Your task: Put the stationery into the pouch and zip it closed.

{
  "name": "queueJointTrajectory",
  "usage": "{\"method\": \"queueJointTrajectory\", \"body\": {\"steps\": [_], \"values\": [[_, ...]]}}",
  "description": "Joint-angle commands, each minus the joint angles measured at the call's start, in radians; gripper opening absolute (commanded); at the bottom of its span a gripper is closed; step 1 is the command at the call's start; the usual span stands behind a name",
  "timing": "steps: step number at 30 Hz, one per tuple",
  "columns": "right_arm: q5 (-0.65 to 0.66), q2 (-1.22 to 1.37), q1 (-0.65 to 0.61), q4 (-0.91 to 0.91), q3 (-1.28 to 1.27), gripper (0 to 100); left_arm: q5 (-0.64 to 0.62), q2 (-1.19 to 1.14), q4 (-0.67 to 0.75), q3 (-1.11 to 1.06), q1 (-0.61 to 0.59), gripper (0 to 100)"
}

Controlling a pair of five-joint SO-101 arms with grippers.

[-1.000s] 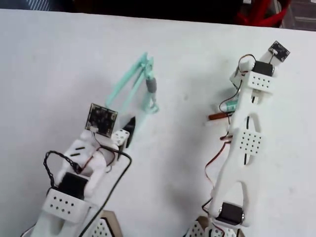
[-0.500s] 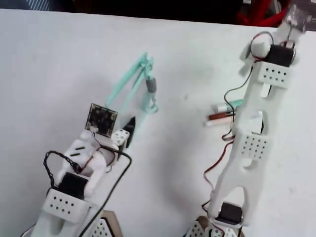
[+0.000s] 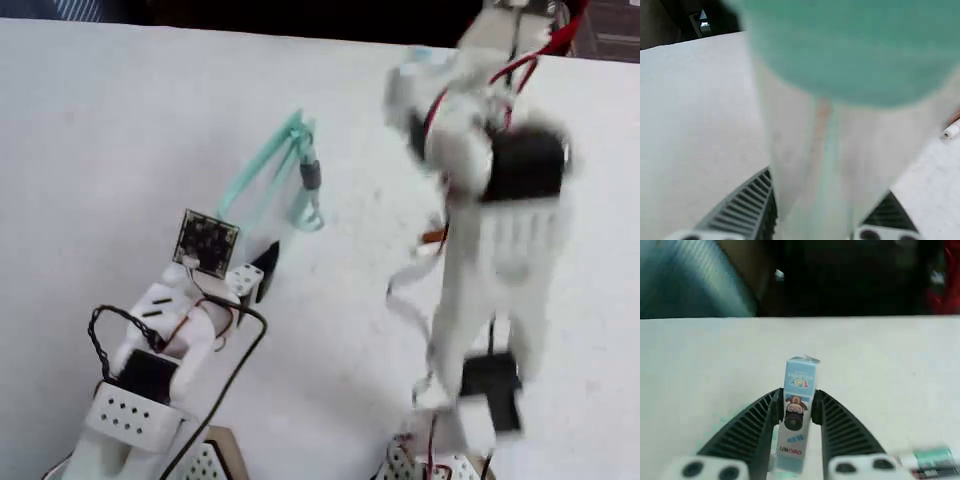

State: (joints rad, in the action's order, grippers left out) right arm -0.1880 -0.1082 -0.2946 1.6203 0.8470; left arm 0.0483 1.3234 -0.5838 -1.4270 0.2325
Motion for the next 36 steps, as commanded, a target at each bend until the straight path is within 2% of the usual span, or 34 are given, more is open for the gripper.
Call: {"method": "queueJointTrajectory", "body": {"steps": [1,4,10,26,36], "values": [[0.069,-0.170,-0.191,-0.124,-0.068,1.7,-0.011,0.012,0.002,0.021,0.012,20],[0.115,-0.182,-0.303,-0.211,-0.132,1.7,-0.011,0.012,0.003,0.021,0.008,20],[0.115,-0.165,-0.386,-0.366,-0.322,1.7,-0.011,0.012,0.002,0.028,0.005,20],[0.123,-0.475,-0.386,-0.714,-0.980,1.7,-0.012,0.012,0.003,0.043,0.010,20],[0.123,-0.492,-0.387,-0.727,-1.040,1.7,-0.012,0.012,0.003,0.038,0.012,20]]}}
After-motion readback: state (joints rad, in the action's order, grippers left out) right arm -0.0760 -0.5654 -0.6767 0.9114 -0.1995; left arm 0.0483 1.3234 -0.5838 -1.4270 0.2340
